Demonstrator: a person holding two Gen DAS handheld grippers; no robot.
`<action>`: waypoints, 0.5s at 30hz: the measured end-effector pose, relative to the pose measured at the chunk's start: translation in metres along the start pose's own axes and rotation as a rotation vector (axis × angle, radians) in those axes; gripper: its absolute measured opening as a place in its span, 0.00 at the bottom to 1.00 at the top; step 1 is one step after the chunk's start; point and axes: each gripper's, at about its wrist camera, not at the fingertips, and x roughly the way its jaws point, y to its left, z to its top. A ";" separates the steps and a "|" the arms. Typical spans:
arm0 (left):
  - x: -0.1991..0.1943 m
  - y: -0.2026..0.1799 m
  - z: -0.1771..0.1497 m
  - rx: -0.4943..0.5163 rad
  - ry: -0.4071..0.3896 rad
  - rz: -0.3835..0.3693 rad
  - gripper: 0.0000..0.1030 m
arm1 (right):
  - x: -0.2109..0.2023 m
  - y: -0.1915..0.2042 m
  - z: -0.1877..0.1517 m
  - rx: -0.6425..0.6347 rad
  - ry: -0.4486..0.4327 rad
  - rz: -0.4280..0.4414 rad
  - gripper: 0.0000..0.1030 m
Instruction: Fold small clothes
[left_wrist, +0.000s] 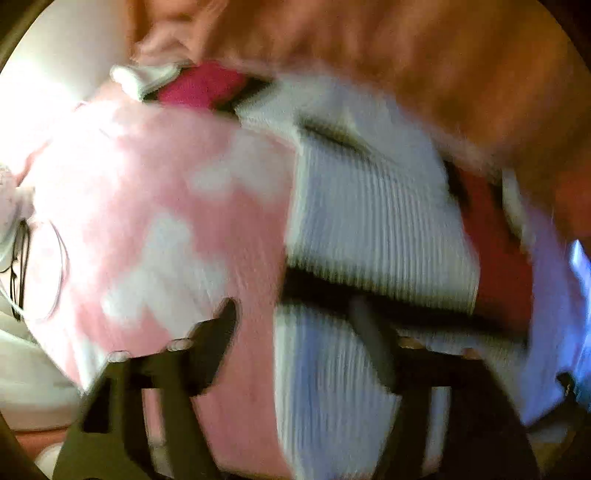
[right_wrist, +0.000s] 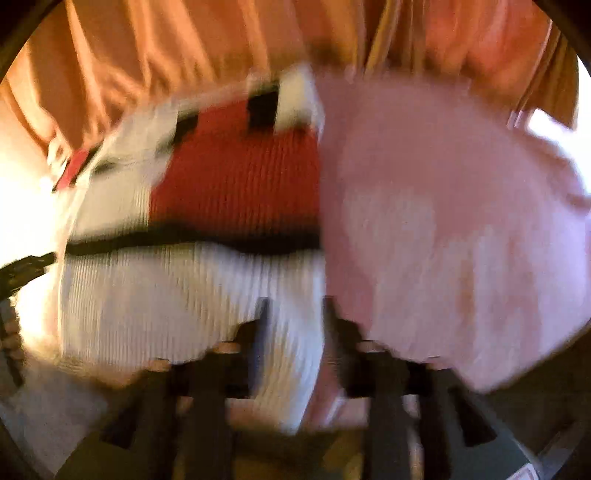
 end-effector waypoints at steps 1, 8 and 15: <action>-0.001 0.005 0.014 -0.020 -0.028 0.009 0.76 | -0.001 0.005 0.018 -0.009 -0.048 -0.017 0.59; 0.061 0.084 0.179 -0.206 -0.221 0.267 0.83 | 0.048 0.081 0.111 -0.119 -0.172 0.109 0.67; 0.163 0.183 0.234 -0.490 -0.074 0.304 0.46 | 0.110 0.133 0.111 -0.232 -0.132 0.106 0.66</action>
